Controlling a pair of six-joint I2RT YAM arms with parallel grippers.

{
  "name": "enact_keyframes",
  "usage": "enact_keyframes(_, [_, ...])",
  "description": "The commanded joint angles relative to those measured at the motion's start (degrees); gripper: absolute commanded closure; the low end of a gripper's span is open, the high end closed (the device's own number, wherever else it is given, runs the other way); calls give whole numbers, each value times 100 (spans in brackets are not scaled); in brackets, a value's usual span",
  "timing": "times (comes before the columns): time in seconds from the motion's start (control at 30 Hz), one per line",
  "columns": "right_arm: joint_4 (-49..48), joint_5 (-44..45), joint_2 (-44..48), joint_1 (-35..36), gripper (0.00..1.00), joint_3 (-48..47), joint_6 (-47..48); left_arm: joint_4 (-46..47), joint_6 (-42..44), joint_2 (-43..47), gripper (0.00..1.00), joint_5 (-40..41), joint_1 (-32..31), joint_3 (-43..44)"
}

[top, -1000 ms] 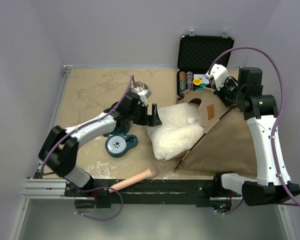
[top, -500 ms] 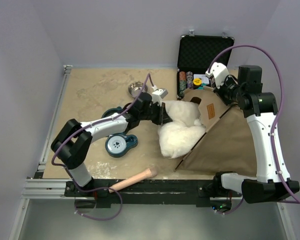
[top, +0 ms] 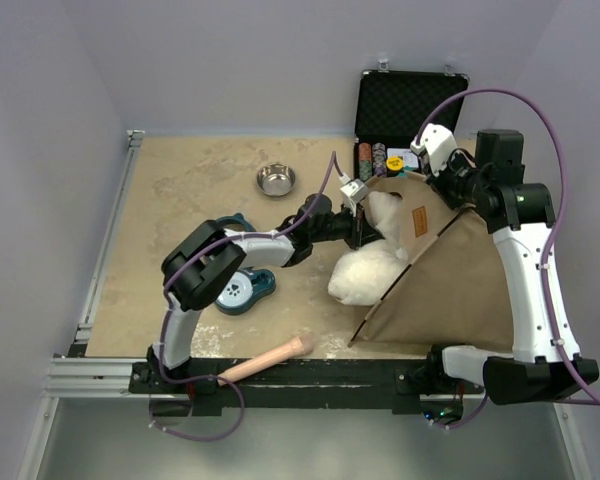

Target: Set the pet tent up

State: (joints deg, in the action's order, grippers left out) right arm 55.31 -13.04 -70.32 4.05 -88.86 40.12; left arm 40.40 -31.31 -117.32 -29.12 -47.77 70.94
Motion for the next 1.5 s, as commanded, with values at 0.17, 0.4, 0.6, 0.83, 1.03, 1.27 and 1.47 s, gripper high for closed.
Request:
enact_keyframes(0.17, [24,-235,-113,25,100,35,-22,-1068,475,1637,8,75,320,-491])
enact_keyframes(0.4, [-29,-269,-122,25,100,79,-13,-4385,3545,3459,1,-1726,1042,-1011])
enact_keyframes(0.6, [-55,-322,-166,25,100,53,-74,-5333,5477,3506,0,-2045,630,-1196])
enact_keyframes(0.83, [-82,-375,-157,25,100,149,-144,-3586,4979,2567,38,-1482,-188,-1188])
enact_keyframes(1.03, [-178,-515,-236,25,100,176,-206,-1285,2476,1380,99,-1456,-584,-512])
enact_keyframes(1.27, [-205,-525,-289,25,100,211,-189,257,451,-35,100,-1245,-1023,543])
enact_keyframes(1.47, [-178,-437,-289,25,100,185,-57,135,598,391,76,-1271,-876,-86])
